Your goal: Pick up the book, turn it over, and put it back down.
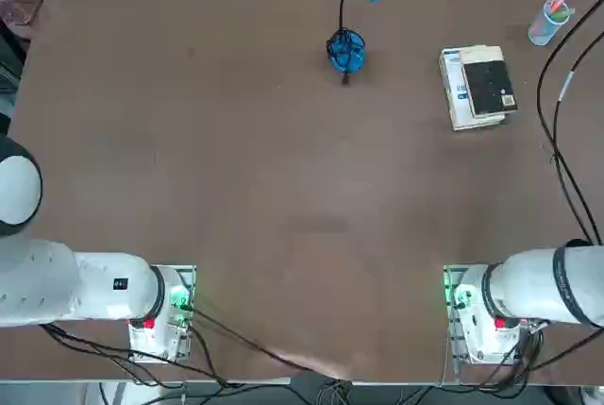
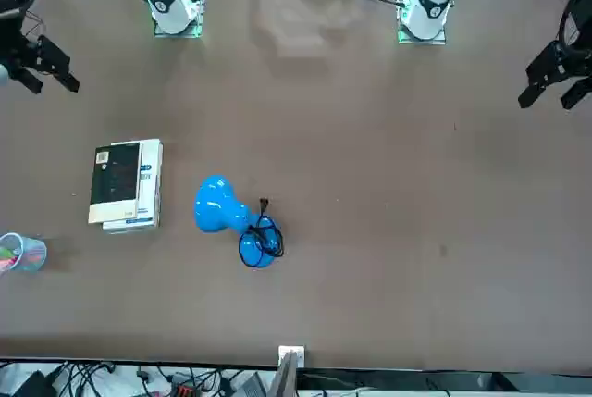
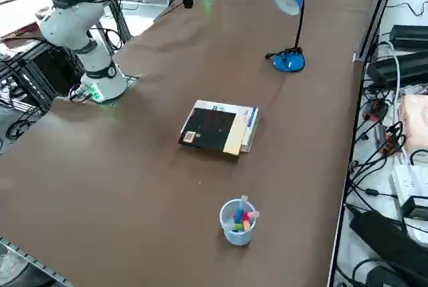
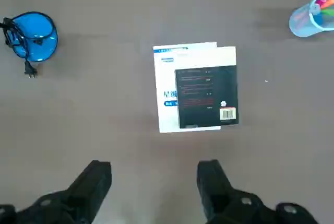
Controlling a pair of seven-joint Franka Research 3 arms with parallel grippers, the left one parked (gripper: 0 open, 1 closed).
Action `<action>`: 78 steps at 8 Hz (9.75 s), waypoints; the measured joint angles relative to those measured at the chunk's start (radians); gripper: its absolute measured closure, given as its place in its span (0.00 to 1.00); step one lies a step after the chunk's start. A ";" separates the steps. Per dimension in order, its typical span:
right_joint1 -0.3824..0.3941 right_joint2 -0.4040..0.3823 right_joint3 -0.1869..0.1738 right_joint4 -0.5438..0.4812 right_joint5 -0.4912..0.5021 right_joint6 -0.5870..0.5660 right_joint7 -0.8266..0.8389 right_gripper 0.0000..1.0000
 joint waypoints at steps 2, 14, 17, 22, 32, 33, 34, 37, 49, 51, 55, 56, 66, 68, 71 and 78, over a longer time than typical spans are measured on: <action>0.000 0.001 0.000 0.000 0.000 -0.004 0.000 0.00; -0.328 0.556 -0.203 0.131 0.568 0.006 -0.598 0.00; -0.445 0.741 -0.203 0.139 0.751 0.005 -0.834 0.00; -0.539 0.945 -0.200 0.171 1.020 -0.090 -0.933 0.01; -0.541 1.092 -0.169 0.257 1.132 -0.164 -0.906 0.03; -0.541 1.097 -0.169 0.260 1.134 -0.169 -0.907 0.06; -0.541 1.097 -0.168 0.262 1.135 -0.173 -0.907 0.08; -0.548 1.097 -0.166 0.268 1.147 -0.185 -0.908 0.23; -0.497 0.931 -0.170 0.558 0.753 -0.281 -0.843 0.88; -0.351 0.790 -0.167 0.580 0.449 -0.198 -0.736 0.88; 0.014 0.587 -0.162 0.487 -0.146 -0.059 -0.406 0.88; 0.101 0.551 -0.162 0.428 -0.264 -0.047 -0.315 0.88; 0.698 0.497 -0.159 -0.379 -1.209 0.163 0.918 0.88; 0.712 0.575 -0.159 -0.393 -1.253 0.166 0.978 0.88; 0.718 0.641 -0.160 -0.380 -1.286 0.175 1.020 0.88; 0.711 0.716 -0.172 -0.362 -1.334 0.186 1.108 0.88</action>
